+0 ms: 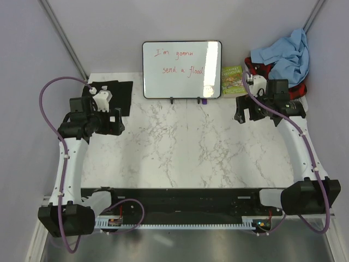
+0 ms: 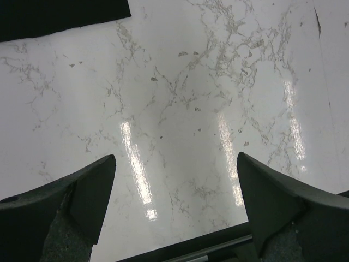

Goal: Fold and stack the long sleeve shirts
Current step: Grab the shirt from the pile

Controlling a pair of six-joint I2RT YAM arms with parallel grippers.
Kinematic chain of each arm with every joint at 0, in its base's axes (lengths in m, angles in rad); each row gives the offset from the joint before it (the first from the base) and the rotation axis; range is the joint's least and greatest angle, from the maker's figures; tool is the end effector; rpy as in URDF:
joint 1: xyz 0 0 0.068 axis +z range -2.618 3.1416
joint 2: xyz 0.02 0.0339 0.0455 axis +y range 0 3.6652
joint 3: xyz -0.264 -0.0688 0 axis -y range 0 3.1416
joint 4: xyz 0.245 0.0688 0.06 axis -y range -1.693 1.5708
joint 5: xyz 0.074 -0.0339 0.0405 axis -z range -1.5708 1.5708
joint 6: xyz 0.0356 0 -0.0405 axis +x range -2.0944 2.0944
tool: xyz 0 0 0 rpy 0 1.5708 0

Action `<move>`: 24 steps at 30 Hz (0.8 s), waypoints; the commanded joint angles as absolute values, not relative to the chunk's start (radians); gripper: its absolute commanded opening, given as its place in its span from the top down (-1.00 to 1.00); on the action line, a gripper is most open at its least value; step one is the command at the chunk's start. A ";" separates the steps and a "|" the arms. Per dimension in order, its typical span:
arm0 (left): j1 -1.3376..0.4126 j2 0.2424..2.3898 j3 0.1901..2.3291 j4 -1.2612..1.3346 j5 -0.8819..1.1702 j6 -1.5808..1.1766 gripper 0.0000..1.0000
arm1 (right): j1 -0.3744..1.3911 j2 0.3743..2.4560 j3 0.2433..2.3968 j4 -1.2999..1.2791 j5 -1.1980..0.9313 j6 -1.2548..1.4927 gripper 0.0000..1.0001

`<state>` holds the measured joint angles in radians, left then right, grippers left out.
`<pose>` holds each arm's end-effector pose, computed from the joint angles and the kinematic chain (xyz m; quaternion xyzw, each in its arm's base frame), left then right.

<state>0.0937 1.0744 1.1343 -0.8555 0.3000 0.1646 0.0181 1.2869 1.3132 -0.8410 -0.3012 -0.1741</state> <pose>0.2109 0.0093 0.3430 0.0889 0.9128 -0.0891 0.3884 0.2633 0.0153 0.3548 -0.1433 0.9093 0.1106 0.3747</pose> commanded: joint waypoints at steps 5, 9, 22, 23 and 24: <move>0.089 1.097 1.210 -0.821 0.396 0.155 -0.99 | -0.136 1.434 1.623 -0.807 -0.291 -0.199 -0.96; 0.091 1.083 1.232 -0.727 0.431 0.121 -0.99 | -0.195 1.561 1.803 -0.744 -0.235 -0.167 -0.96; 0.091 1.192 1.282 -0.609 0.607 0.064 -0.99 | -0.273 1.937 2.017 -0.160 0.018 -0.074 -0.97; 0.089 1.192 1.267 -0.603 0.607 0.061 -0.99 | -0.273 1.971 2.045 -0.132 0.035 -0.074 -0.96; 0.089 1.193 1.258 -0.591 0.609 0.063 -0.99 | -0.273 2.040 2.099 -0.120 0.057 -0.074 -0.96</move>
<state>0.0933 1.1942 1.2594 -0.6594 0.5529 0.1009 -0.2676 1.9049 1.9686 -0.3271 -0.0685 -0.0990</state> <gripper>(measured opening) 0.993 0.982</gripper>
